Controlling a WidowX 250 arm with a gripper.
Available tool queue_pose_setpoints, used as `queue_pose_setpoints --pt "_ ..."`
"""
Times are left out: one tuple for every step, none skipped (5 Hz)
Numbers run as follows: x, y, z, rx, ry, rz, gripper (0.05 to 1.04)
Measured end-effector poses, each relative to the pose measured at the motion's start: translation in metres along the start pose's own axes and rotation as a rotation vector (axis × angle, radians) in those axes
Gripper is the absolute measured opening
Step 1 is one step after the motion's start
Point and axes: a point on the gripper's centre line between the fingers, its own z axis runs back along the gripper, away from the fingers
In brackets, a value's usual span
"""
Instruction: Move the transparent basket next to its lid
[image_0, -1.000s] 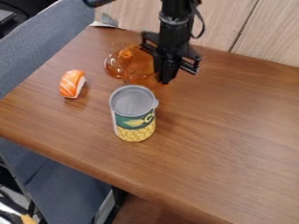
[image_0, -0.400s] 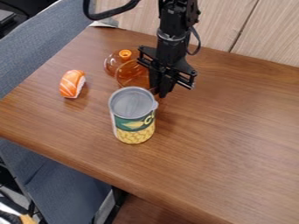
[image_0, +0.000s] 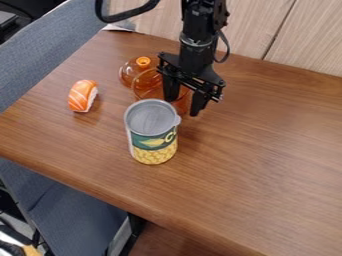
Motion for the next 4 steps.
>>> queue_pose_setpoints --pt "0.0 0.001 0.003 -0.002 -0.007 -0.005 1.011" --pt "0.003 0.003 0.02 0.009 -0.052 0.011 1.005" --pt "0.007 0.0 0.054 0.032 -0.142 -0.016 1.001" --pt "0.009 -0.002 0.083 0.013 -0.244 -0.038 1.001"
